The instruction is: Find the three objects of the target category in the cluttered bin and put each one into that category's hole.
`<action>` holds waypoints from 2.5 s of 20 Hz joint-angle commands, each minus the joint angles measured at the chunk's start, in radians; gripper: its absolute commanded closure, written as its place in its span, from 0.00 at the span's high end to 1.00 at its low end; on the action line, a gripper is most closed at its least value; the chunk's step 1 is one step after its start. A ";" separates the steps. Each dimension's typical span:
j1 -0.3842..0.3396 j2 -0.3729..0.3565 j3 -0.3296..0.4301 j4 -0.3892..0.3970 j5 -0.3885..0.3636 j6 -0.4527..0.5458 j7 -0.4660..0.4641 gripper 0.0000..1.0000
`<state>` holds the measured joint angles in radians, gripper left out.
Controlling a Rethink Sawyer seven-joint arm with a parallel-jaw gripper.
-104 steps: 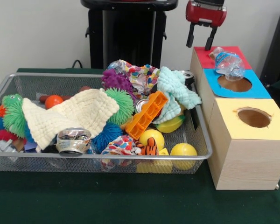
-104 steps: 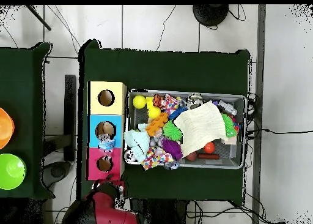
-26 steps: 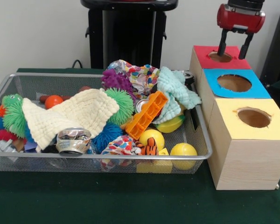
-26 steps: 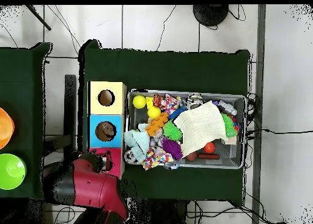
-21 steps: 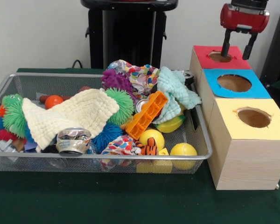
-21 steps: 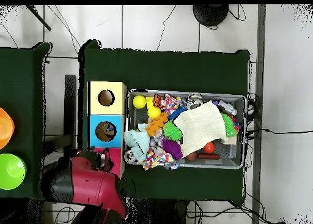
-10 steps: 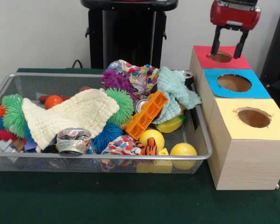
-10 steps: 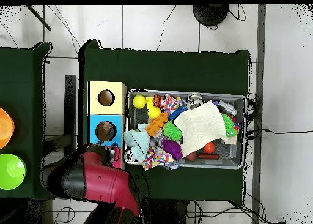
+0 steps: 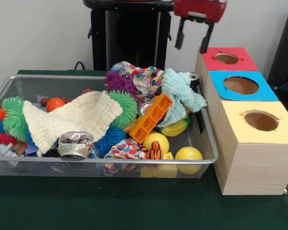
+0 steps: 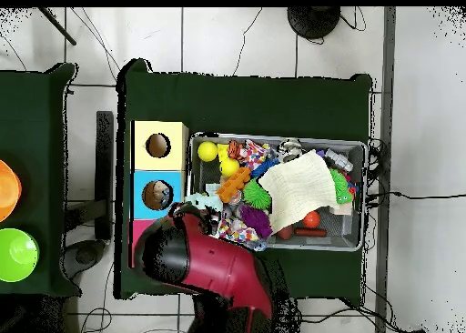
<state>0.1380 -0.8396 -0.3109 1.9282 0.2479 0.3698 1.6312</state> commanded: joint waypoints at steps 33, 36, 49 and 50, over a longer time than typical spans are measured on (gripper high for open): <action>-0.480 -0.001 0.447 -0.155 -0.413 0.129 -0.134 1.00; -0.496 0.008 0.464 -0.172 -0.432 0.136 -0.127 1.00; -0.464 0.001 0.479 -0.111 -0.465 0.093 -0.010 1.00; -0.456 -0.003 0.476 -0.098 -0.463 0.084 0.005 1.00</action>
<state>-0.3372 -0.8629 0.0752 1.7979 -0.1745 0.3921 1.6312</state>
